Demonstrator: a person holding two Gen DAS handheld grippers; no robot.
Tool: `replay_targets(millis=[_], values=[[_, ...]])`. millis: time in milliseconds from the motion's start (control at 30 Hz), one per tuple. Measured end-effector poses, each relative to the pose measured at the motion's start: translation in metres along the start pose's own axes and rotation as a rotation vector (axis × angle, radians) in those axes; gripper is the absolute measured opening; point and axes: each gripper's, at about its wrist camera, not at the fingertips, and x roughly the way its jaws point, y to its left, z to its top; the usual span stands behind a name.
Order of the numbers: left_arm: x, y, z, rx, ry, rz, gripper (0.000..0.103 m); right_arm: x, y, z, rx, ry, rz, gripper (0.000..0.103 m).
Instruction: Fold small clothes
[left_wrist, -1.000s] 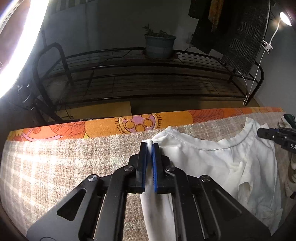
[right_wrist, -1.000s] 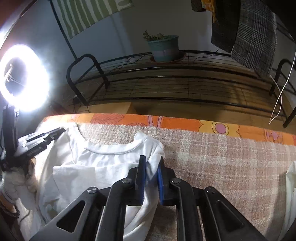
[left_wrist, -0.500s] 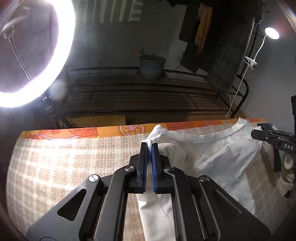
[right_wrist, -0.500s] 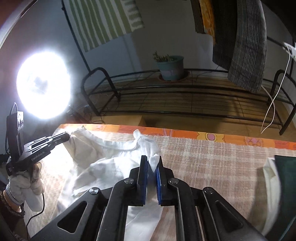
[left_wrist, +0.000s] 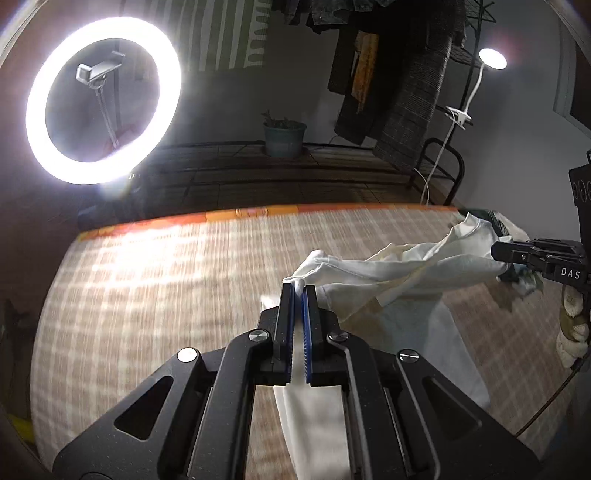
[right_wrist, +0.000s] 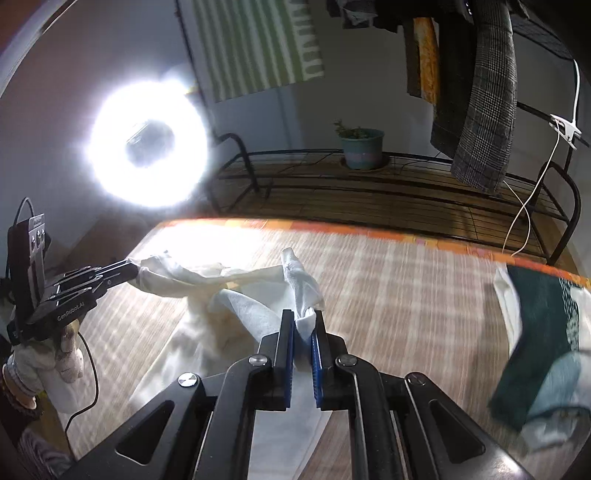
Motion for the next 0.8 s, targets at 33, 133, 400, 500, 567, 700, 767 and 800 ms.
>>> replay_targets(millis=[33, 133, 400, 500, 567, 700, 767, 800], values=[[-0.005, -0.002, -0.011, 0.007, 0.008, 0.001, 0.002, -0.005, 0.006, -0.011, -0.009, 0.005, 0.004, 0.006], [-0.015, -0.005, -0.045, 0.015, 0.046, 0.005, 0.002, -0.012, 0.017, -0.046, -0.019, 0.026, 0.011, 0.006], [-0.023, -0.016, -0.101, 0.08, 0.142, 0.041, 0.002, -0.015, 0.024, -0.113, -0.045, 0.087, -0.042, 0.006], [-0.035, -0.016, -0.11, 0.09, 0.145, 0.029, 0.002, -0.024, 0.03, -0.126, -0.095, 0.093, -0.066, 0.006], [-0.045, -0.012, -0.115, 0.087, 0.151, 0.016, 0.002, -0.031, 0.034, -0.135, -0.124, 0.099, -0.079, 0.006], [-0.067, 0.006, -0.113, 0.007, 0.133, -0.036, 0.004, -0.05, 0.026, -0.146, -0.081, 0.093, -0.055, 0.02], [-0.076, 0.017, -0.109, -0.062, 0.117, -0.06, 0.022, -0.061, 0.017, -0.15, -0.018, 0.071, -0.014, 0.024], [-0.077, 0.024, -0.107, -0.11, 0.104, -0.07, 0.044, -0.066, 0.011, -0.152, 0.035, 0.065, 0.008, 0.035]])
